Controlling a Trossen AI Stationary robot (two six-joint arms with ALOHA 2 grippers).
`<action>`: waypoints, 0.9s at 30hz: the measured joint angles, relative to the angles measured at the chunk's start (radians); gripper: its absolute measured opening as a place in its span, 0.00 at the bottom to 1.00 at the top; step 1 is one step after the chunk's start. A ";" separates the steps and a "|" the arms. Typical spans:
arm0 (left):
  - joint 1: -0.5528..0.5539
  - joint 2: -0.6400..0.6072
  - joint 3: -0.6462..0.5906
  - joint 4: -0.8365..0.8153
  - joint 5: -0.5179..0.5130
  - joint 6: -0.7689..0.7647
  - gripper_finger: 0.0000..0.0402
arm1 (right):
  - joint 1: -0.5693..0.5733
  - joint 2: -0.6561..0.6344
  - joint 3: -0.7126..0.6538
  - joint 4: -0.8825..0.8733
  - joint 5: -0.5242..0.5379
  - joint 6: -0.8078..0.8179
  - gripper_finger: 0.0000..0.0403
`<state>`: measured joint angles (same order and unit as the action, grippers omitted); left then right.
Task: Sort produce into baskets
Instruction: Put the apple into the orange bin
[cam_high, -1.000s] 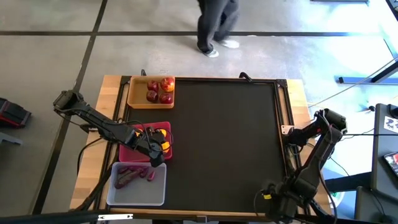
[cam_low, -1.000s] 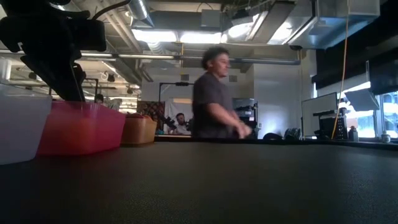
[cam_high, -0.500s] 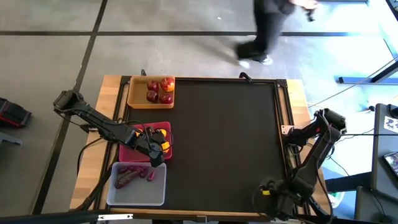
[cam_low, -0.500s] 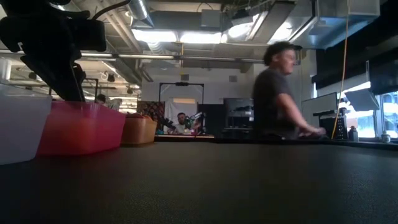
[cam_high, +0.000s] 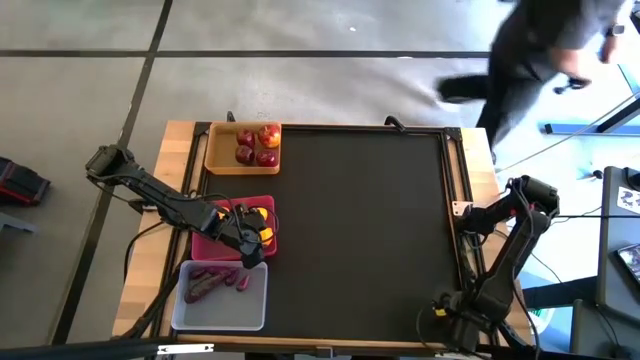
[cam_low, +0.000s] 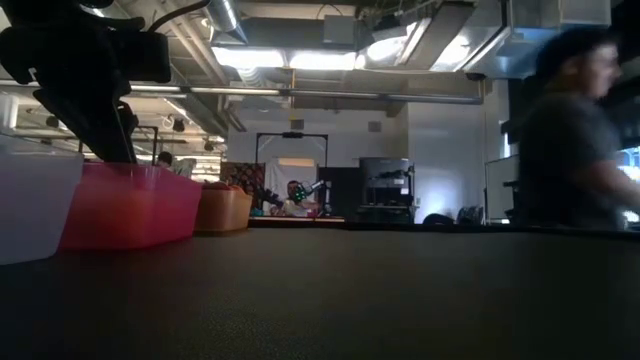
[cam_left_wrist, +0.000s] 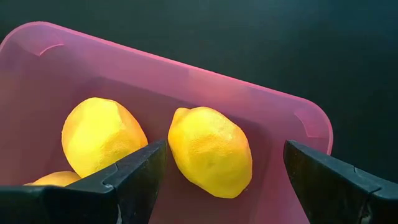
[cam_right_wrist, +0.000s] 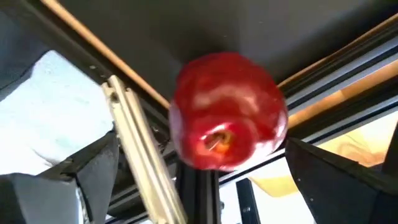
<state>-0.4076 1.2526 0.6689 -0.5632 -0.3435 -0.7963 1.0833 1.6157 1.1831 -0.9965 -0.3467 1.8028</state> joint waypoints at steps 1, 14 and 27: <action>0.000 0.000 0.000 0.000 0.000 0.000 0.79 | -0.001 0.000 -0.012 0.003 -0.011 0.000 0.97; 0.000 0.000 0.000 0.000 0.000 -0.006 0.79 | -0.004 0.000 -0.142 0.106 -0.061 -0.027 0.97; 0.004 0.000 0.000 0.005 -0.006 -0.060 0.79 | -0.004 0.000 -0.140 0.112 -0.047 -0.027 0.55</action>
<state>-0.4032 1.2526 0.6689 -0.5579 -0.3496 -0.8558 1.0793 1.6154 1.0427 -0.8848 -0.3933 1.7762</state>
